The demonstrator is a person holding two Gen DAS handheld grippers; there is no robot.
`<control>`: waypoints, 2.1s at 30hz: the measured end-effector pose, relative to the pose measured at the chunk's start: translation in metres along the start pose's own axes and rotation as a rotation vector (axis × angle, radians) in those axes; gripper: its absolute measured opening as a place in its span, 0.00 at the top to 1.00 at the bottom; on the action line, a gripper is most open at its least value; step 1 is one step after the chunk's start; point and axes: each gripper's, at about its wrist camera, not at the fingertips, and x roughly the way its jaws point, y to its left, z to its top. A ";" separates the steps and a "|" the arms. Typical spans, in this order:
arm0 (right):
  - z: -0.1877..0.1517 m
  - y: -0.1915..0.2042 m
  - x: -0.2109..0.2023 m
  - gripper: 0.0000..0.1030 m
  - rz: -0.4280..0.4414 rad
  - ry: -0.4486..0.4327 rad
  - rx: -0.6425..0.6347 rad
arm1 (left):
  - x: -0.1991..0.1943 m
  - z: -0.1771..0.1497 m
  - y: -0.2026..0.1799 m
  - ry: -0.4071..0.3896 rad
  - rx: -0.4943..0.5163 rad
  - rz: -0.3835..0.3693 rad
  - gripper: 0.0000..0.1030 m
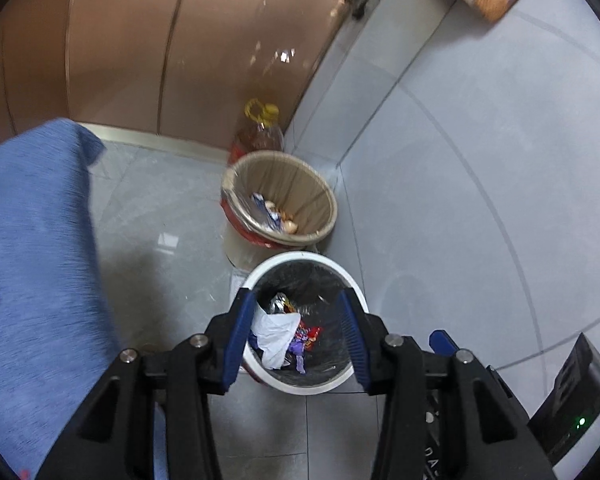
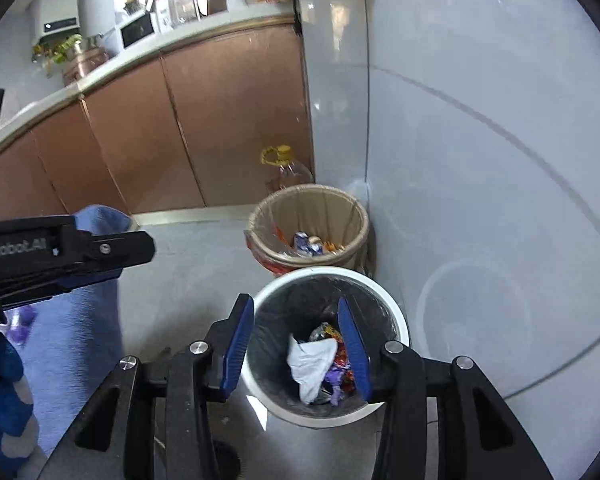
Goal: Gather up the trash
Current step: 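Carry tissue and glove bag to the black-lined bin and open both tools, then move both tools back over the blue towel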
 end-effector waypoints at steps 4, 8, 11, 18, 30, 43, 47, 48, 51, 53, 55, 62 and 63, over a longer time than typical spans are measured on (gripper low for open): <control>0.003 0.020 -0.032 0.57 0.030 -0.040 -0.013 | -0.053 -0.007 0.010 -0.078 -0.005 0.014 0.59; 0.005 0.045 -0.064 0.57 0.064 -0.079 -0.052 | -0.109 -0.020 0.027 -0.146 -0.015 0.028 0.59; 0.007 0.062 -0.087 0.55 0.089 -0.110 -0.082 | -0.142 -0.027 0.042 -0.187 -0.029 0.045 0.59; 0.007 0.106 -0.142 0.53 0.158 -0.183 -0.141 | -0.230 -0.055 0.087 -0.297 -0.063 0.109 0.59; -0.003 0.170 -0.205 0.50 0.289 -0.251 -0.236 | -0.342 -0.110 0.178 -0.401 -0.114 0.254 0.59; -0.010 0.217 -0.174 0.48 0.360 -0.172 -0.294 | -0.348 -0.129 0.276 -0.379 -0.226 0.305 0.50; -0.012 0.234 -0.148 0.48 0.366 -0.124 -0.322 | -0.322 -0.124 0.306 -0.334 -0.277 0.327 0.50; -0.012 0.239 -0.139 0.48 0.372 -0.105 -0.327 | -0.313 -0.121 0.316 -0.320 -0.296 0.332 0.50; -0.010 0.252 -0.117 0.48 0.384 -0.064 -0.340 | -0.294 -0.113 0.339 -0.285 -0.347 0.338 0.50; -0.009 0.261 -0.101 0.46 0.399 -0.034 -0.345 | -0.282 -0.106 0.354 -0.267 -0.376 0.352 0.51; -0.008 0.269 -0.086 0.46 0.410 -0.007 -0.351 | -0.270 -0.100 0.369 -0.246 -0.402 0.367 0.51; -0.008 0.297 -0.016 0.46 0.464 0.148 -0.358 | -0.225 -0.087 0.415 -0.165 -0.496 0.390 0.53; -0.008 0.302 -0.006 0.46 0.470 0.174 -0.357 | -0.219 -0.085 0.418 -0.155 -0.500 0.388 0.57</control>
